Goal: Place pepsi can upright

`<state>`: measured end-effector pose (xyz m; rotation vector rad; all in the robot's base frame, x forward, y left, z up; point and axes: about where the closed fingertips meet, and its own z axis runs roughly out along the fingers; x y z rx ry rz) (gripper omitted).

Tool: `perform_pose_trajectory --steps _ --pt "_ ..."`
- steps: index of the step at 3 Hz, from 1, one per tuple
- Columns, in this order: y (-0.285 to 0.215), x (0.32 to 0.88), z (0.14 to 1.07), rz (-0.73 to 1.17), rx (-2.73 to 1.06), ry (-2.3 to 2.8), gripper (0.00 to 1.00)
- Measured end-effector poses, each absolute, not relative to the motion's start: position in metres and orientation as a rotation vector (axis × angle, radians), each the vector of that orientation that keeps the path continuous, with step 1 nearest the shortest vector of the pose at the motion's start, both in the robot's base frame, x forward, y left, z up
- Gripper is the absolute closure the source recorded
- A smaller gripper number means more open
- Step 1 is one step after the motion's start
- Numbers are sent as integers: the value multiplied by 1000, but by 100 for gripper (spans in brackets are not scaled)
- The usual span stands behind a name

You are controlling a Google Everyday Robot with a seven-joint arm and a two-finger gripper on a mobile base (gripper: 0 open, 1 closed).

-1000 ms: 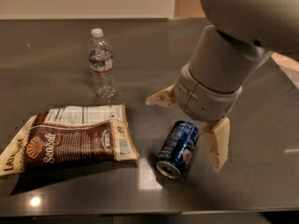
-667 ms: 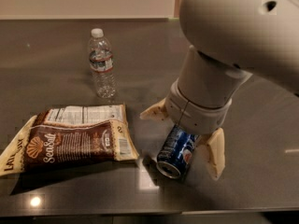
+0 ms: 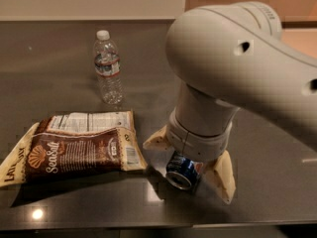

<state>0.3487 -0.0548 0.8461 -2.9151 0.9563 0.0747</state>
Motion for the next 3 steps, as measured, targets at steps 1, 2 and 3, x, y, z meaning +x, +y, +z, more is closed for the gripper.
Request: perform_pose_trajectory --steps 1,2,3 --pt "-54 342 839 63 -2956 908 18" --pt "-56 344 836 37 -2981 887 41" --pt "-60 351 836 -1 -2997 885 64"
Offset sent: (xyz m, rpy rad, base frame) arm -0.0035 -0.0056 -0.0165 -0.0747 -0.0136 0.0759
